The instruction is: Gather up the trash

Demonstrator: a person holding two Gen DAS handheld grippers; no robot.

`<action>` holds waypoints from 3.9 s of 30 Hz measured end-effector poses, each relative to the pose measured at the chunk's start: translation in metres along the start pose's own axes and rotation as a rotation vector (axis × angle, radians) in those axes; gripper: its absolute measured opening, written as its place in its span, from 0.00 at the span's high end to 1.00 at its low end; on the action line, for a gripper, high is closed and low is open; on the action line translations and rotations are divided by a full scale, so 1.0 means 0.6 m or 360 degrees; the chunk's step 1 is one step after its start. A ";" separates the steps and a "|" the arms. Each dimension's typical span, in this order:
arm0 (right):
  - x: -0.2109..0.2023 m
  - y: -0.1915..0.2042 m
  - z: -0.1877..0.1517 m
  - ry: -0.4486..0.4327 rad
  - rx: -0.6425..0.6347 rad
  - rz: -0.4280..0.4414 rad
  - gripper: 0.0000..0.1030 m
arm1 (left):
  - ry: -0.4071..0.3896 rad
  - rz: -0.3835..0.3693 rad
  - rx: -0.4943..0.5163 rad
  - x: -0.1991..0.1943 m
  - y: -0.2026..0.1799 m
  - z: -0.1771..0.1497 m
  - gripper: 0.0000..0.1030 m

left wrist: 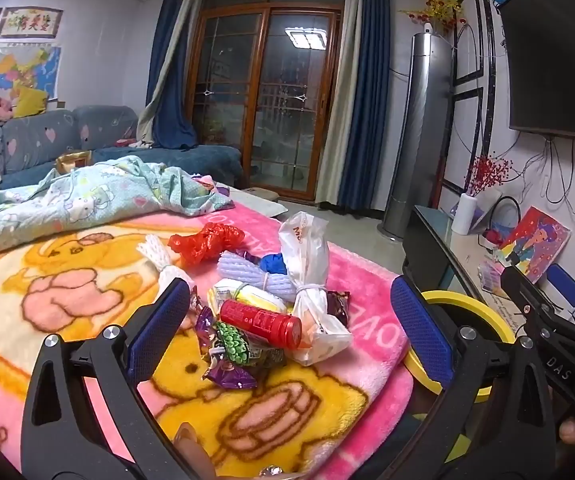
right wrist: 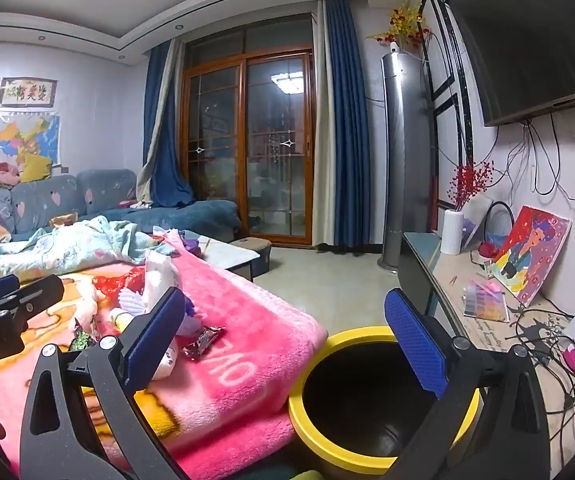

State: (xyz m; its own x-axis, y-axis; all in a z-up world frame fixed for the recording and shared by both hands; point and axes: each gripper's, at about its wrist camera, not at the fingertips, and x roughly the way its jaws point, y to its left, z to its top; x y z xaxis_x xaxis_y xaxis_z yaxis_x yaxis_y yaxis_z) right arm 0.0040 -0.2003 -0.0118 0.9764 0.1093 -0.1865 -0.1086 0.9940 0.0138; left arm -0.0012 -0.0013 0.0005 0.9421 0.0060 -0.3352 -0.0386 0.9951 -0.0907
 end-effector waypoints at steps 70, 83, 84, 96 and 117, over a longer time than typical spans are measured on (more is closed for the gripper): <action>0.015 0.013 -0.040 0.0091 -0.0005 0.0069 0.06 | 0.0037 0.0017 -0.0102 0.004 0.005 -0.012 0.10; 0.065 0.100 -0.013 0.0309 -0.0102 0.0436 0.06 | 0.0105 0.0213 -0.0308 0.018 0.100 0.005 0.10; 0.071 0.110 -0.009 0.0326 -0.0103 0.0454 0.06 | 0.0114 0.0233 -0.0323 0.020 0.111 0.007 0.10; 0.174 0.180 0.014 0.0504 -0.0173 0.0577 0.06 | 0.0246 0.0301 -0.0481 0.092 0.238 0.036 0.10; 0.333 0.203 -0.020 0.0873 -0.0097 0.0660 0.55 | 0.0683 0.0126 -0.0769 0.289 0.266 -0.012 0.22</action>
State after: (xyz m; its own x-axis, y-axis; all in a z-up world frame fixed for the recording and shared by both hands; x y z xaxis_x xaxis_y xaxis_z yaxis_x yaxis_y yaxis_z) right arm 0.1837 -0.0574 -0.0590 0.6182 0.4450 -0.6479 -0.4787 0.8670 0.1388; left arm 0.1534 0.1578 -0.0789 0.7174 -0.0617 -0.6939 -0.3422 0.8364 -0.4282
